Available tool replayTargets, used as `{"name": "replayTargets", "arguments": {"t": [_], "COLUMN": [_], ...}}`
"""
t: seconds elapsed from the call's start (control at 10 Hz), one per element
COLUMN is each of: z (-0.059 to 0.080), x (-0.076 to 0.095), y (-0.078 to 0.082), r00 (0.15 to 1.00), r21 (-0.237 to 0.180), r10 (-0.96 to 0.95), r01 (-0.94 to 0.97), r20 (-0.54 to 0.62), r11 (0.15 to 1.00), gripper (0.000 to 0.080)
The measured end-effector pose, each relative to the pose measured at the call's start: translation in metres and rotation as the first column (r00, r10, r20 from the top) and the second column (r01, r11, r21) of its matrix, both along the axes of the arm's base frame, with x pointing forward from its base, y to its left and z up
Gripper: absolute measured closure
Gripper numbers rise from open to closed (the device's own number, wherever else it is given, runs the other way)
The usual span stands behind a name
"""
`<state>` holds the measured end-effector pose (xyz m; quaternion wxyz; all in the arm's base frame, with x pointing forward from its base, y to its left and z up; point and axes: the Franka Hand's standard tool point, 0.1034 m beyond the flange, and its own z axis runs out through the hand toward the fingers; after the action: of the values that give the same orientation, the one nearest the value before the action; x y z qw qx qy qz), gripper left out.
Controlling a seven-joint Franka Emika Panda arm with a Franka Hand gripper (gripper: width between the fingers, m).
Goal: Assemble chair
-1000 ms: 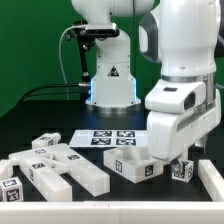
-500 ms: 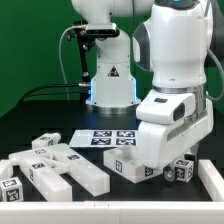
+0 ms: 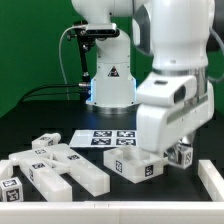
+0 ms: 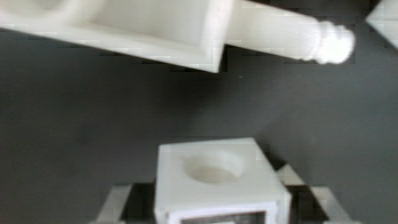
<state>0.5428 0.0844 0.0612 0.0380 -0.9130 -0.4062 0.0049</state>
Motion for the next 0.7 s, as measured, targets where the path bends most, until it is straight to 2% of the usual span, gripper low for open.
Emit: {"name": "replayTargets", "arguments": {"t": [0.1, 0.3, 0.4, 0.7], "z": [0.013, 0.014, 0.014, 0.013], "x": [-0.006, -0.041, -0.054, -0.055], "y": [-0.018, -0.062, -0.077, -0.078], "r00": [1.0, 1.0, 0.999, 0.998], "r21": [-0.009, -0.024, -0.029, -0.028], "r10": [-0.009, -0.027, -0.053, -0.058], "r01": [0.01, 0.027, 0.053, 0.059], "r20": [0.01, 0.005, 0.007, 0.018], "r11": [1.0, 0.999, 0.998, 0.998], "gripper": [0.0518, 0.0518, 0.0518, 0.0518]}}
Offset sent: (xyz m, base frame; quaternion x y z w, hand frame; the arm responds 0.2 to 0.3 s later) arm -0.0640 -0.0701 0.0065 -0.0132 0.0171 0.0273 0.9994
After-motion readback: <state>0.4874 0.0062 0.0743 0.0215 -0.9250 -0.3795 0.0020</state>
